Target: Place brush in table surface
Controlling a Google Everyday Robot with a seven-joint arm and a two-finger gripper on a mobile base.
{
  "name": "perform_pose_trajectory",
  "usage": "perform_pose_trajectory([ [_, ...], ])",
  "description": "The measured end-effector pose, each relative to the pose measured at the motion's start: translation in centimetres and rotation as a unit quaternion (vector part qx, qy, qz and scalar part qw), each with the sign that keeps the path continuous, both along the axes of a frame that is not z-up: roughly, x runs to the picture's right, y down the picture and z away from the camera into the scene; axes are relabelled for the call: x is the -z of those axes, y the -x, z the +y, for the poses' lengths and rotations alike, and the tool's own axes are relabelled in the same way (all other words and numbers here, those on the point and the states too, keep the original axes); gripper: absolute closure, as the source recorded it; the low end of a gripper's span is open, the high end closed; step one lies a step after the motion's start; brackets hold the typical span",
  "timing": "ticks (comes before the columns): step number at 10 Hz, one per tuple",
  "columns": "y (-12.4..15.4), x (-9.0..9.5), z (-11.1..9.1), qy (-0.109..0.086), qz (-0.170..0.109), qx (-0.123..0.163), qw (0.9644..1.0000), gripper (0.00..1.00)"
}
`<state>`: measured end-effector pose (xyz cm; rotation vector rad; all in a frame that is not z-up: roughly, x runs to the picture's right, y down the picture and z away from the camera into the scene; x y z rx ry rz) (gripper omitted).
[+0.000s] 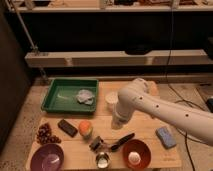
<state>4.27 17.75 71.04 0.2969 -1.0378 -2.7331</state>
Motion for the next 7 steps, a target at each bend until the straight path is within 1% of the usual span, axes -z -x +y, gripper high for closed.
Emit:
perform_pose_trajectory([
  [1,0.3,-0.3,0.5,0.005,-0.001,0.002,1.0,0.62],
  [3,0.7,-0.8,2.3,0.015,-0.004,0.006,0.9999,0.4],
  [4,0.7,-0.9,3.1,0.02,-0.004,0.009,0.9998,0.3],
  [5,0.6,-0.9,3.8,0.023,-0.003,0.012,0.9997,0.23],
  [6,0.4,-0.8,4.5,0.026,-0.003,0.016,0.9995,0.2],
  [7,0.1,-0.7,4.8,0.025,-0.003,0.02,0.9995,0.2],
])
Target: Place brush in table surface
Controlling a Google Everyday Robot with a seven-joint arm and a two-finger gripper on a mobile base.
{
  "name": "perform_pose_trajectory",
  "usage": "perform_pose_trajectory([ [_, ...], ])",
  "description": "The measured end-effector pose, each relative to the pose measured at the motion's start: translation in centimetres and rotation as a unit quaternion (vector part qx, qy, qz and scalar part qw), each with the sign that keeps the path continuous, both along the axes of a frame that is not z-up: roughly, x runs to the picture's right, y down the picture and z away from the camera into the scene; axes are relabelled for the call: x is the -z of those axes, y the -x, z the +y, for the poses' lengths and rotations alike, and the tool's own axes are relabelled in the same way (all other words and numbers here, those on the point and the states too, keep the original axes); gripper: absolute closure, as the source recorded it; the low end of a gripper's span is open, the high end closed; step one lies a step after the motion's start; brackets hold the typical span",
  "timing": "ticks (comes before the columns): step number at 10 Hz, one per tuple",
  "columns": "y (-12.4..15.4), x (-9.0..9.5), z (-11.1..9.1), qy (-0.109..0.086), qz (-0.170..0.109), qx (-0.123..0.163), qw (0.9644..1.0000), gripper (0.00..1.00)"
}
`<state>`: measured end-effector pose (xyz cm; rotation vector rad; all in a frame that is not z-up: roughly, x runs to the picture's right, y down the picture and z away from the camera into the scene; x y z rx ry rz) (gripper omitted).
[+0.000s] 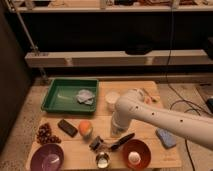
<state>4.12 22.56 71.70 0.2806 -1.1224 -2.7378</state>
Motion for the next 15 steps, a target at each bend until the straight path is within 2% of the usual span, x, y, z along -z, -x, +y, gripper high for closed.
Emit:
perform_pose_trajectory([
  [4,-0.7,0.4,1.7,-0.009,-0.032,0.018,0.9993,0.2],
  [6,-0.7,0.4,2.4,-0.007,-0.055,0.024,0.9982,0.2],
  [7,-0.5,0.3,2.7,-0.002,-0.065,0.024,0.9976,0.2],
  [9,-0.2,0.1,3.7,0.024,-0.081,0.028,0.996,0.2],
  [12,0.2,-0.8,5.8,0.042,-0.089,0.042,0.9942,0.2],
  [15,-0.2,-1.9,5.9,0.028,-0.075,0.054,0.9953,0.2],
])
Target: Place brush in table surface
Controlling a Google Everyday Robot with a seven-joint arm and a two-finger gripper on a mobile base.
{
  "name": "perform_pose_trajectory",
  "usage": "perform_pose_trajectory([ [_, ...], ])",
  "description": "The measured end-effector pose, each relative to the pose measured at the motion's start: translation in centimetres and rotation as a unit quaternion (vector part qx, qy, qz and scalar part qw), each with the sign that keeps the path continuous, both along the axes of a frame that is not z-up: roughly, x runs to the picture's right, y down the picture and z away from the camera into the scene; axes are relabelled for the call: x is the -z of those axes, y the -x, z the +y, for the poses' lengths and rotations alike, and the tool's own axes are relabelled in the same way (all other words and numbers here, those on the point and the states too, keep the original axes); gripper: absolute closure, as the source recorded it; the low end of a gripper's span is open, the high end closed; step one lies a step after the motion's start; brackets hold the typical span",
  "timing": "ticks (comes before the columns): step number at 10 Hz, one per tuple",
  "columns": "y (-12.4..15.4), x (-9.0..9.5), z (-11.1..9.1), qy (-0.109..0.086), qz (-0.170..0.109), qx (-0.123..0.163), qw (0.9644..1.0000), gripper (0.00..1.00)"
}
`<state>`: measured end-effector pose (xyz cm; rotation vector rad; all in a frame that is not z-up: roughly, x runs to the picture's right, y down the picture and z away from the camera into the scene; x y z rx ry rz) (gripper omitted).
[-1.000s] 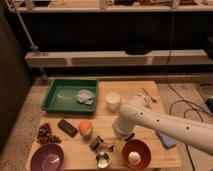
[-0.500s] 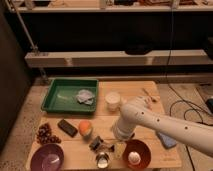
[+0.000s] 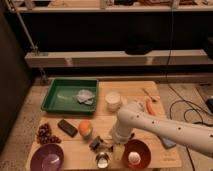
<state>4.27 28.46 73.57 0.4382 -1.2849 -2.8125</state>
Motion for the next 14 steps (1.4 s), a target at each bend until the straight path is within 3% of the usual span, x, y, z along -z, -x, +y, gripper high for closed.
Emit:
perform_pose_trajectory([
  [2,-0.4,-0.6,0.2,-0.015,0.015,0.004,0.9998,0.2],
  [3,-0.5,-1.0,0.3,-0.032,0.031,0.008,0.999,0.2],
  [6,-1.6,-1.6,0.5,-0.086,0.079,-0.018,0.993,0.2],
  [8,-1.6,-1.7,0.5,-0.101,0.087,-0.025,0.9908,0.2],
  [11,-1.7,-1.6,0.4,-0.109,0.083,-0.027,0.9903,0.2],
  [14,-0.2,-1.6,-0.1,-0.132,0.017,-0.036,0.9904,0.2],
])
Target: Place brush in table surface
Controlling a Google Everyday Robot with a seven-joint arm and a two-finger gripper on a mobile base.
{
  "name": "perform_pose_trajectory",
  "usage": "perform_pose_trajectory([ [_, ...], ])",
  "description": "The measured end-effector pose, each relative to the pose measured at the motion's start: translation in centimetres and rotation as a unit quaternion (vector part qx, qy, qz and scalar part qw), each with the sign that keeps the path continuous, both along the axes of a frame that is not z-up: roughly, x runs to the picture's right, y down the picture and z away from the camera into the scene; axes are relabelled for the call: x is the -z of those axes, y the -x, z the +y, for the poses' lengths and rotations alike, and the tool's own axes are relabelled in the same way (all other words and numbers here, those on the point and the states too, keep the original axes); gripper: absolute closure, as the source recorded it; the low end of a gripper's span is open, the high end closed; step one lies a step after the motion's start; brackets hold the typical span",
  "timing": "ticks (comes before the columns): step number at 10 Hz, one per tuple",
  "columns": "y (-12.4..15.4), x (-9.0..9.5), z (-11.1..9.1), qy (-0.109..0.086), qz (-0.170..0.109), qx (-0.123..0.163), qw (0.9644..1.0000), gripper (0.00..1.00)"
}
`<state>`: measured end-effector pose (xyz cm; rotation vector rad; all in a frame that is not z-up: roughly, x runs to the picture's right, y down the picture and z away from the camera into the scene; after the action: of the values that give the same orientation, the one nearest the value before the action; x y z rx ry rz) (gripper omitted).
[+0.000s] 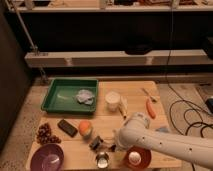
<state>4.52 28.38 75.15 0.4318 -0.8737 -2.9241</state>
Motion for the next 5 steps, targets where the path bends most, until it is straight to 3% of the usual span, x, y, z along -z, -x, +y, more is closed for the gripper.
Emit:
perform_pose_trajectory([
  [2,1.2,-0.7,0.2,0.011,-0.028,0.001,0.9996,0.2],
  [5,2.1,-1.5,0.5,0.024,-0.042,0.012,0.9988,0.2],
])
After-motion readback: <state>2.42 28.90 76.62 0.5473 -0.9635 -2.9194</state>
